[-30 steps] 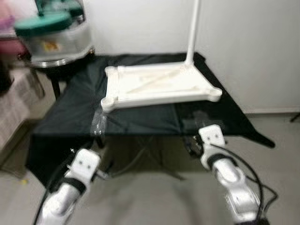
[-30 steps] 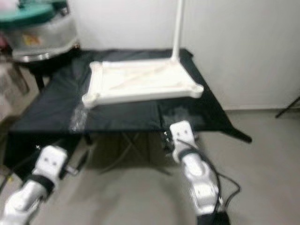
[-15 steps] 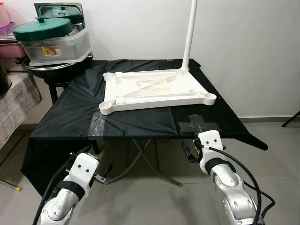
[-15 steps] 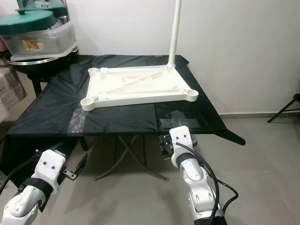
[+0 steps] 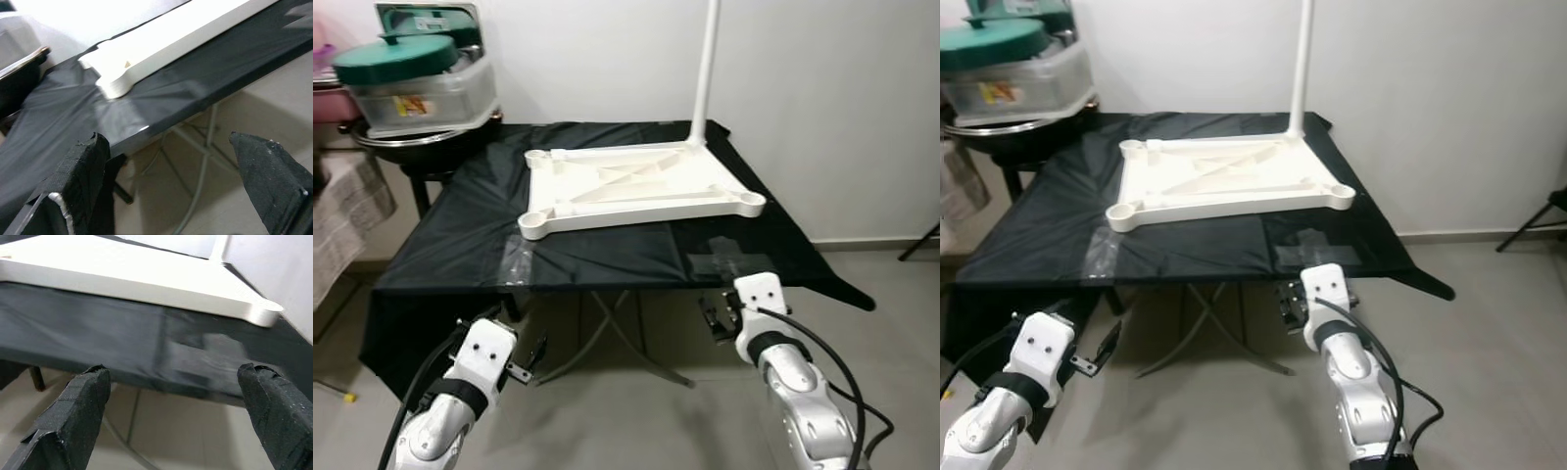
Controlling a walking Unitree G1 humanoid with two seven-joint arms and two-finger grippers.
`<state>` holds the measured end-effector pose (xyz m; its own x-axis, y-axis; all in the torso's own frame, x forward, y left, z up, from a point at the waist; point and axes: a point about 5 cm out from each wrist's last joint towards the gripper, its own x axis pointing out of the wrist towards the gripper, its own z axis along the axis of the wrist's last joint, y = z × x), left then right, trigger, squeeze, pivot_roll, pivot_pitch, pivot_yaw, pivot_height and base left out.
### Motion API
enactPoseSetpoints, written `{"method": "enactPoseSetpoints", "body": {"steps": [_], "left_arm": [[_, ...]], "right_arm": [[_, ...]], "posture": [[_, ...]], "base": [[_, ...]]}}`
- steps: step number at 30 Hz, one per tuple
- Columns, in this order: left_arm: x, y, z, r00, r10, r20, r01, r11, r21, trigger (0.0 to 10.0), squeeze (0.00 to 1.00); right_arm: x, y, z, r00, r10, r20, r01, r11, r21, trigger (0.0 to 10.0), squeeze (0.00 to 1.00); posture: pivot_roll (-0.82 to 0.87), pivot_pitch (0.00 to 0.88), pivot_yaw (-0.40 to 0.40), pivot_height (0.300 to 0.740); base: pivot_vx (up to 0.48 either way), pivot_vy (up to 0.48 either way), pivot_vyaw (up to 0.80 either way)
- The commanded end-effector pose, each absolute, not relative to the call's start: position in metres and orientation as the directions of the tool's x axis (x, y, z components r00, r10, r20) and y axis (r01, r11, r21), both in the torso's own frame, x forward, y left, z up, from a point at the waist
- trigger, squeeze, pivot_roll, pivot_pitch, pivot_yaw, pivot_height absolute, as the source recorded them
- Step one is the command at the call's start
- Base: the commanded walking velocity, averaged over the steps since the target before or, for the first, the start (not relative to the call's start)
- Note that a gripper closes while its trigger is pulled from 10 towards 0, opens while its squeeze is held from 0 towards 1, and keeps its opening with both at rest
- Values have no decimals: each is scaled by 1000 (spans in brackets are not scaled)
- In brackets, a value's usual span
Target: Building children table
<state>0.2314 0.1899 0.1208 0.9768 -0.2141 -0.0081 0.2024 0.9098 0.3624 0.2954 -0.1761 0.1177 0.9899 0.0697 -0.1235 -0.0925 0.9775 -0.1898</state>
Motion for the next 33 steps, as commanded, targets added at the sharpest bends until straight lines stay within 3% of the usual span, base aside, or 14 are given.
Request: {"method": "enactPoseSetpoints", "body": {"steps": [1,24,33], "left_arm": [[231,194,118,978,-207,-28,203,909,365,10000,0],[229,189,116,970,-240,-42,238,894,380,10000,0],[229,188,115,969,-241,-43,240,898,368,10000,0]], "right_arm": [[295,-170,114,988,86,-129,-107,980,-166,10000,0],[295,-170,114,987,82,-138,-104,982,-160,10000,0],[295,-170,114,987,80,-138,-102,982,-159,10000,0]], "posture": [[11,0,-40,740],[8,0,-41,740],[8,0,-43,740]], "base": [[0,0,0],[0,0,0],[-437,0,0]]}}
